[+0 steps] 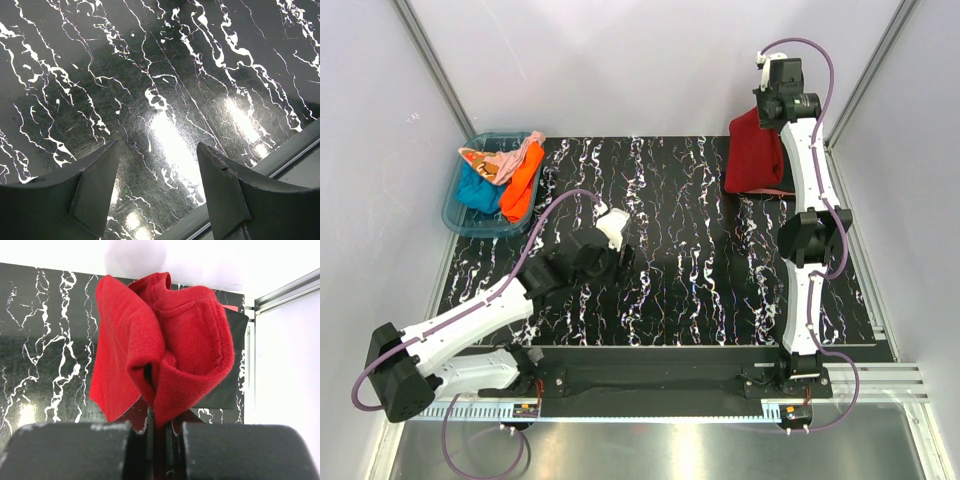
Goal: Fold and stack the t-shirts
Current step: Neatly place the folded tshirt to the corner
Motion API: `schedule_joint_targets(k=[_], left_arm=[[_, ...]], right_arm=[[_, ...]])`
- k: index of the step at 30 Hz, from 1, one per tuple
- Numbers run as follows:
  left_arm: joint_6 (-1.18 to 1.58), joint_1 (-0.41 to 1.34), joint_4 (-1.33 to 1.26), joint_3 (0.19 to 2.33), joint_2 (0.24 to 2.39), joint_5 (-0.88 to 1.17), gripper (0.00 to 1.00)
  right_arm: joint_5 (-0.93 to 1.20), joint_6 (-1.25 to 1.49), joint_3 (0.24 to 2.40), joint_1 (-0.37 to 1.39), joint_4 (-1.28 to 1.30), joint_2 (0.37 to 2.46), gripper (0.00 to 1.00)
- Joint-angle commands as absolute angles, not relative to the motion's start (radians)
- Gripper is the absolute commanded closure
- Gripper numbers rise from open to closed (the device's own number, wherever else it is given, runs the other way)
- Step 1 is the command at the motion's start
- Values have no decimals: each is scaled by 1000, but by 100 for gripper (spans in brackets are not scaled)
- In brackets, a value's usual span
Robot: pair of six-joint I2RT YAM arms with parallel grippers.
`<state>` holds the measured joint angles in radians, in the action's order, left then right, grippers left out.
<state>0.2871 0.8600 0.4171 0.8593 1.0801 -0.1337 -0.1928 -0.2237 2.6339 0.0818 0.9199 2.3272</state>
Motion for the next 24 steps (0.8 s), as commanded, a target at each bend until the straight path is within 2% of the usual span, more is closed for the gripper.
schedule_joint_targets(k=[1, 9, 24], left_arm=[[276, 853, 365, 916, 1081, -117, 32], [278, 853, 362, 911, 1080, -110, 32], [267, 848, 368, 911, 1092, -109, 32]], right_arm=[[-180, -215, 2652, 74, 881, 2174, 100], [-164, -227, 2606, 75, 890, 2137, 100], [-156, -245, 2598, 68, 876, 2200, 100]])
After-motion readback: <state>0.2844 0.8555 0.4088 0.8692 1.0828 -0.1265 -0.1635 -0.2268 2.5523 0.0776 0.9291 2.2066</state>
